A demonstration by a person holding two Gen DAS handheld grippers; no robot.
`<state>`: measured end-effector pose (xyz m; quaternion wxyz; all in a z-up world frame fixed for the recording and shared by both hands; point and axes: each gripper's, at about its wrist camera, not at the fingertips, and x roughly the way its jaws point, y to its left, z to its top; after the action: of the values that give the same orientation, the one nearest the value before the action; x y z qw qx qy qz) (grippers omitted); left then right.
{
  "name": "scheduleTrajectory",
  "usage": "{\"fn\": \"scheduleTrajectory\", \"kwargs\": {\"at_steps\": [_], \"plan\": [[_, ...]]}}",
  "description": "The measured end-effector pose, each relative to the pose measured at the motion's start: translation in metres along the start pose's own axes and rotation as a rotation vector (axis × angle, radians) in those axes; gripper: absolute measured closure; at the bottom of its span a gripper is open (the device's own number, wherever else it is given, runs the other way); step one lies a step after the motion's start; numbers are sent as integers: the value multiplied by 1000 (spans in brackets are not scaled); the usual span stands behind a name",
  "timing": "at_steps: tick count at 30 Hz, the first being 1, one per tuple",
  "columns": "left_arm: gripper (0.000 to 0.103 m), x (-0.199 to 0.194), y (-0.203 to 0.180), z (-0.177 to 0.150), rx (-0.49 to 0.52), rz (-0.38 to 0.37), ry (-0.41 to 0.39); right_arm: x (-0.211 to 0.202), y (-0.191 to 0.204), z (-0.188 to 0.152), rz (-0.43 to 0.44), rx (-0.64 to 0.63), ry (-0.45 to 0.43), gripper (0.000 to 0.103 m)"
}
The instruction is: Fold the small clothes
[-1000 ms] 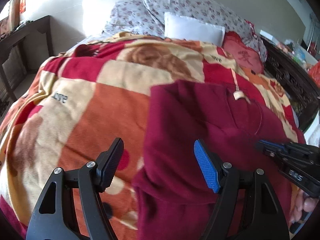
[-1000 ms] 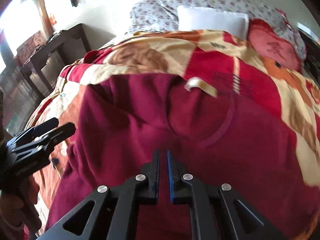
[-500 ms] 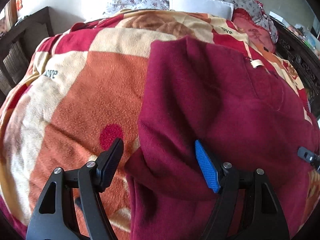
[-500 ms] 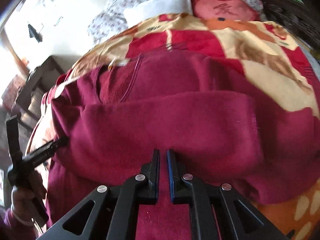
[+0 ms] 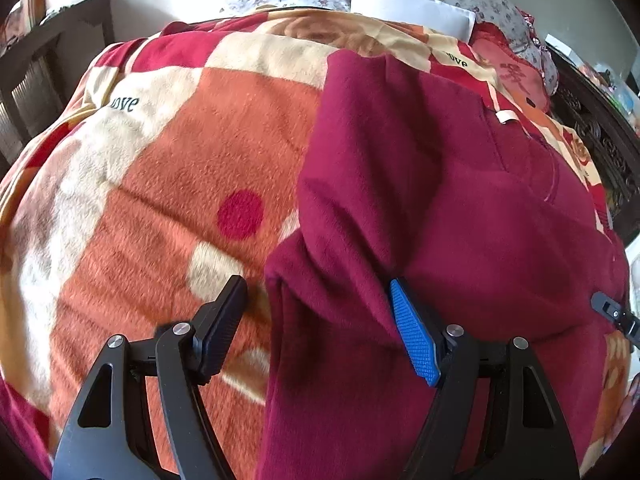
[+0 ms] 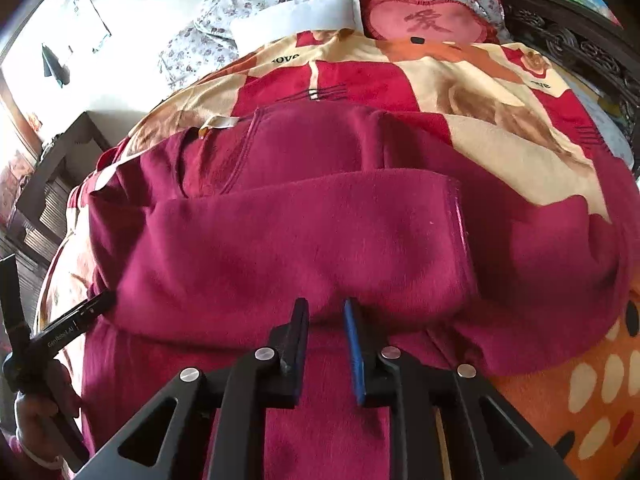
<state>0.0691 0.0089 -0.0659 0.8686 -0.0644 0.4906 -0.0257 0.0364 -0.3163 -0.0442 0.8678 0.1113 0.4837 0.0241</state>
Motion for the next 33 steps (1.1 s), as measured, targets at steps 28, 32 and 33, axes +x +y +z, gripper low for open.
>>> {"fn": "scheduleTrajectory", "kwargs": {"at_steps": [28,32,33], "plan": [[27,7,-87,-12,202,-3,-35,-49,-59,-31,-27,110,-54,61],[26,8,-81,-14,199,-27,-45,-70,-108,-3,-151,183,-120,59],[25,9,-79,-14,196,-33,-48,-72,-124,6,-188,208,-127,58]]}}
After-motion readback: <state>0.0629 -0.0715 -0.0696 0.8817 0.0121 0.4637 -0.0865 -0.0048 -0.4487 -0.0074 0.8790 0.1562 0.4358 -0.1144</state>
